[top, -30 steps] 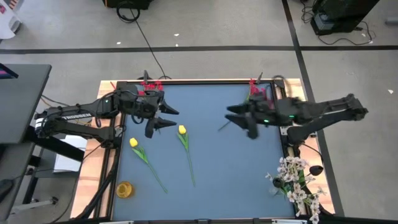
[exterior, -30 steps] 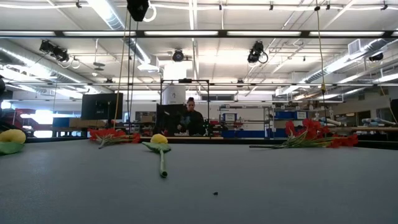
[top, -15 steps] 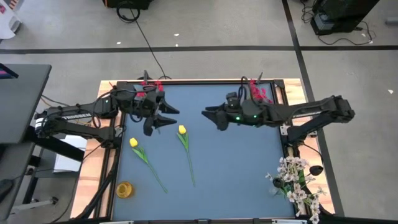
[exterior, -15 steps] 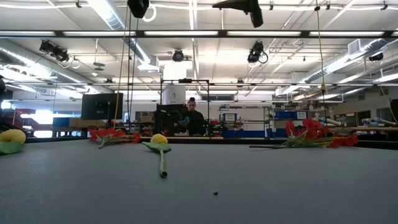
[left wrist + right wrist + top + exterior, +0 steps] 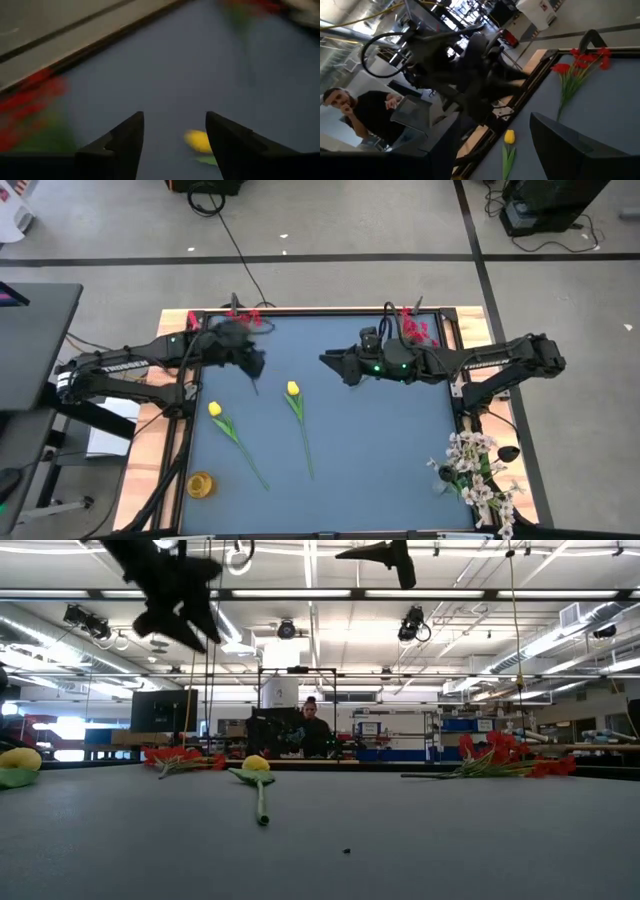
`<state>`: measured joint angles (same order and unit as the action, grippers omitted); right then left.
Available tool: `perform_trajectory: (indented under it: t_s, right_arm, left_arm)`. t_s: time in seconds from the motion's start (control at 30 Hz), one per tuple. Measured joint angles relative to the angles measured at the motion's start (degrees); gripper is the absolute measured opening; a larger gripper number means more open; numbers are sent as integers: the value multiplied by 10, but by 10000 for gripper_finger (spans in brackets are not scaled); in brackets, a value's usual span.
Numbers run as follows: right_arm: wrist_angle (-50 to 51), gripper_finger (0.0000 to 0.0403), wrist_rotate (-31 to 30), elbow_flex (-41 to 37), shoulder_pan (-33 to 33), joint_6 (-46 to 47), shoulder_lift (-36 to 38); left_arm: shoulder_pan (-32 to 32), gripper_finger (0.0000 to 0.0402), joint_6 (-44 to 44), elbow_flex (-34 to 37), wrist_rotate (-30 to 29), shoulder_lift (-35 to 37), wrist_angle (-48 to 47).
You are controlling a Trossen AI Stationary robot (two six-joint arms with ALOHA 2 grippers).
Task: Sort flowers into vase by color
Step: Put the left red flowers into the yellow vase
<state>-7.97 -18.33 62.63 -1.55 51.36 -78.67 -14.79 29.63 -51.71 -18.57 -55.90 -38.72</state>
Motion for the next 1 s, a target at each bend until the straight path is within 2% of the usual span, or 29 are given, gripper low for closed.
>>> perform_trajectory:
  t_s: [0.1, 0.23, 0.43, 0.7, 1.0]
  right_arm:
    - [19, 242, 0, 0, 2, 13, 0]
    - [21, 238, 0, 0, 2, 16, 0]
    - [22, 236, 17, 0, 2, 22, 0]
    - [34, 236, 33, 0, 2, 39, 0]
    - [38, 236, 45, 0, 1, 42, 0]
  left_arm:
    - [-60, 202, 53, 33, 23, -2, 2]
    - [-140, 193, 95, 97, 63, -25, 67]
    - [-228, 193, 148, 148, 63, -75, 81]
    - [-244, 192, 153, 151, 50, -155, 117]
    - [-246, 192, 164, 150, 50, -244, 118]
